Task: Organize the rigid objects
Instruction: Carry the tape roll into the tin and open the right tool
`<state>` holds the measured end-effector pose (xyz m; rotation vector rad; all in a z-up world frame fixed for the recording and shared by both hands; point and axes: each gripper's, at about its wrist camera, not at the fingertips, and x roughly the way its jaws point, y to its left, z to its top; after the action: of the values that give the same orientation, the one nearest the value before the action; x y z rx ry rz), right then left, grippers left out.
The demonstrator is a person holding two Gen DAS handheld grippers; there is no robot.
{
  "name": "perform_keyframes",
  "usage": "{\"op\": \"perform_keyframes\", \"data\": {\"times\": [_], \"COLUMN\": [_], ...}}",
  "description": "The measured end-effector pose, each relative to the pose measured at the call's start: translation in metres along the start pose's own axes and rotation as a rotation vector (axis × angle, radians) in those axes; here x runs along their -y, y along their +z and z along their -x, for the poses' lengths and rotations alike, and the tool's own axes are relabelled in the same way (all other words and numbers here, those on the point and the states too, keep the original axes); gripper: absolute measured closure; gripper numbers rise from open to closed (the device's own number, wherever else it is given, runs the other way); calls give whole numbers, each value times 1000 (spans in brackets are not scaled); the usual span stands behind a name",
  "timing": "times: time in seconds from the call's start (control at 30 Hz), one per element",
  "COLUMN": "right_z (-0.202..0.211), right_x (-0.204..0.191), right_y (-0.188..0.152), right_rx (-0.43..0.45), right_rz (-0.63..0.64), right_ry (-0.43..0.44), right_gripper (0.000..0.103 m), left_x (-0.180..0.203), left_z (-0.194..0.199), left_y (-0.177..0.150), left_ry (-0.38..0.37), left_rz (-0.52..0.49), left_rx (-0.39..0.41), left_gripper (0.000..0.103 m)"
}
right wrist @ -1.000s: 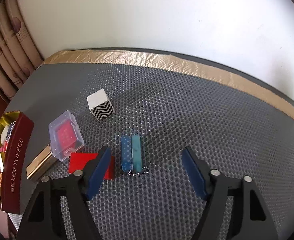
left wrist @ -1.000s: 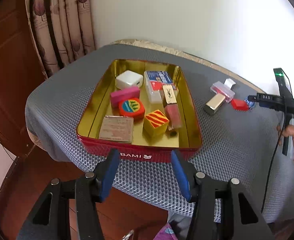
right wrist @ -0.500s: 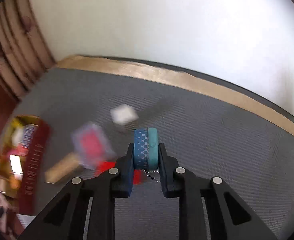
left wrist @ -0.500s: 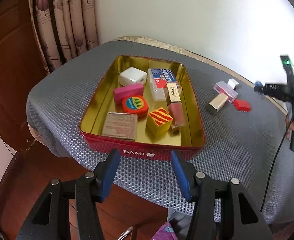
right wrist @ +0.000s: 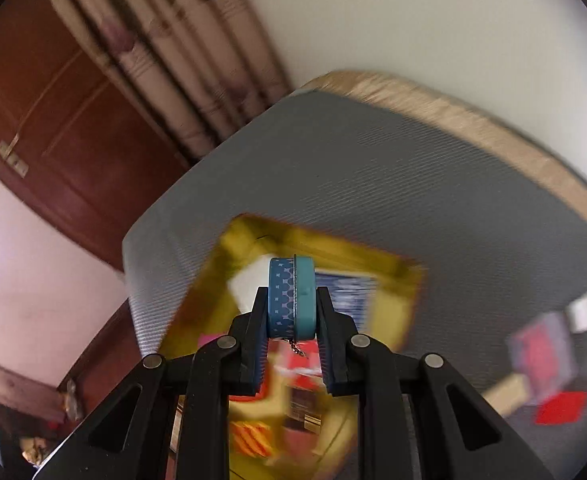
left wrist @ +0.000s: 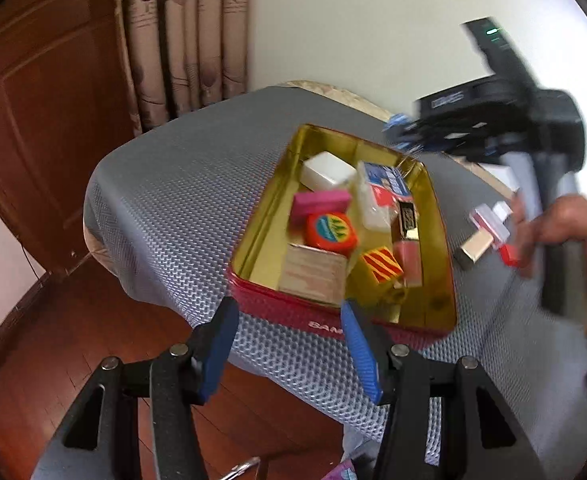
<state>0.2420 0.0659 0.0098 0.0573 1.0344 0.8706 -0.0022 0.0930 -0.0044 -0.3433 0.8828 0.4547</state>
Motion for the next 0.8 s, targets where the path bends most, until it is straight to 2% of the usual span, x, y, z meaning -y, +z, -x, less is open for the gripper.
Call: {"op": "perform_keyframes", "data": {"times": [0.2,0.53,0.6,0.73,0.8], "right_z": [-47,-62,-65,-54,-33], "right_x": [-39,-46,-43,-35,-29], "right_y": [-3,-7,-7,-7,-12], "right_rx": [-61,-86,-87,-51,10], "right_rz": [32,10,-18,-54,-71], "right_ry": [20,37,63,76,101], "right_gripper": [83,81,80,76,76], "left_x": [-9,-14,-12,-8,-8], "left_z": [-2,-5,-4,-3,-2], "left_y": [5,7,6,5,5], "left_ry": [-9,-4,5,21,30], "left_rz": [24,51,43,25,14], "left_rx": [-8,-26,-19,-10,-8], "left_gripper": [49,49,49,49,49]}}
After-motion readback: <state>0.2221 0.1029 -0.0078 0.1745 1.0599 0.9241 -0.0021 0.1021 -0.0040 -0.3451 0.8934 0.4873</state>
